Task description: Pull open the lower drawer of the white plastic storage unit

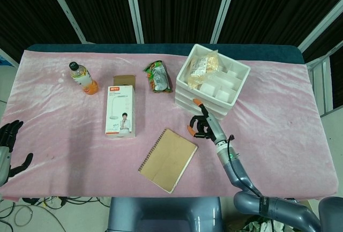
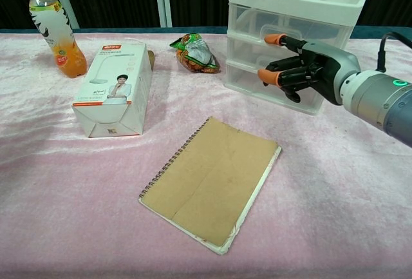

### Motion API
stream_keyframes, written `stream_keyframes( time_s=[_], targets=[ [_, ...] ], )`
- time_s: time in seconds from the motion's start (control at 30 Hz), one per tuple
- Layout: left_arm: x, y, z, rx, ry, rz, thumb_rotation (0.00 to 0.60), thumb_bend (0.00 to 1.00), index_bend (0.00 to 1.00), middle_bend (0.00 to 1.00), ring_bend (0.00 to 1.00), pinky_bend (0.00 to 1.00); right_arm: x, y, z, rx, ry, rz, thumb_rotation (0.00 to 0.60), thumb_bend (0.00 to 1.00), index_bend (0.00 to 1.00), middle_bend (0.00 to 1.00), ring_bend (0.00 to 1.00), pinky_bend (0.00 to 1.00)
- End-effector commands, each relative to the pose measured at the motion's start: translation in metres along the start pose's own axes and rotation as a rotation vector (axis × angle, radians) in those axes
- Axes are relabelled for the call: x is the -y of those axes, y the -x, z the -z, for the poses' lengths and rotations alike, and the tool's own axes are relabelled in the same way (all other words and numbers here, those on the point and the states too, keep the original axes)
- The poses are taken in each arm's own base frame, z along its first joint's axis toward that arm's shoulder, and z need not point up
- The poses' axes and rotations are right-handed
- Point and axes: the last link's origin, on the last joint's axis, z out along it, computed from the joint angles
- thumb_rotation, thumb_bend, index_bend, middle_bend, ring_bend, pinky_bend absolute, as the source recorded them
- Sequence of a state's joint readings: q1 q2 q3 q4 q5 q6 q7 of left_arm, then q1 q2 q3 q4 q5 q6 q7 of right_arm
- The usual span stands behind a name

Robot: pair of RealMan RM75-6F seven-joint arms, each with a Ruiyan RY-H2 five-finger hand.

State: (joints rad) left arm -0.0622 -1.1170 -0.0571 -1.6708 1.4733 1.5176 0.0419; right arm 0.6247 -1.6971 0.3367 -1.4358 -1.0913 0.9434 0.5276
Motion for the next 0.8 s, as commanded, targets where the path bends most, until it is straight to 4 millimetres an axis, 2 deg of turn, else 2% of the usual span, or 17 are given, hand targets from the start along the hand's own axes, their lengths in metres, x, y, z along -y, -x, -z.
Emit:
stream_keyframes(
  time_s=[0.03,0.47,0.8],
  targets=[
    [0.0002,-0.0002,0.0001,0.000,-0.001,0.001,0.600,0.34,0.06,0.06,0.05,0.18,0.0005,0.0016,-0.0019,-0.005,0.000,-0.008,0.600,0.33,0.00,0.62,0.80,0.81],
    [0.0005,-0.0002,0.0005,0.002,-0.002,0.001,0.600,0.34,0.06,0.06,0.05,0.18,-0.0006,0.0105,-0.0085,-0.027,-0.006,-0.035,0.600,0.38,0.00,0.62,0.80,0.81],
    [0.0009,-0.0002,0.0001,0.004,-0.006,0.001,0.600,0.34,0.06,0.06,0.05,0.18,0.0010,0.0099,-0.0114,-0.027,-0.009,-0.029,0.600,0.39,0.00,0.62,0.80,0.81]
  ],
)
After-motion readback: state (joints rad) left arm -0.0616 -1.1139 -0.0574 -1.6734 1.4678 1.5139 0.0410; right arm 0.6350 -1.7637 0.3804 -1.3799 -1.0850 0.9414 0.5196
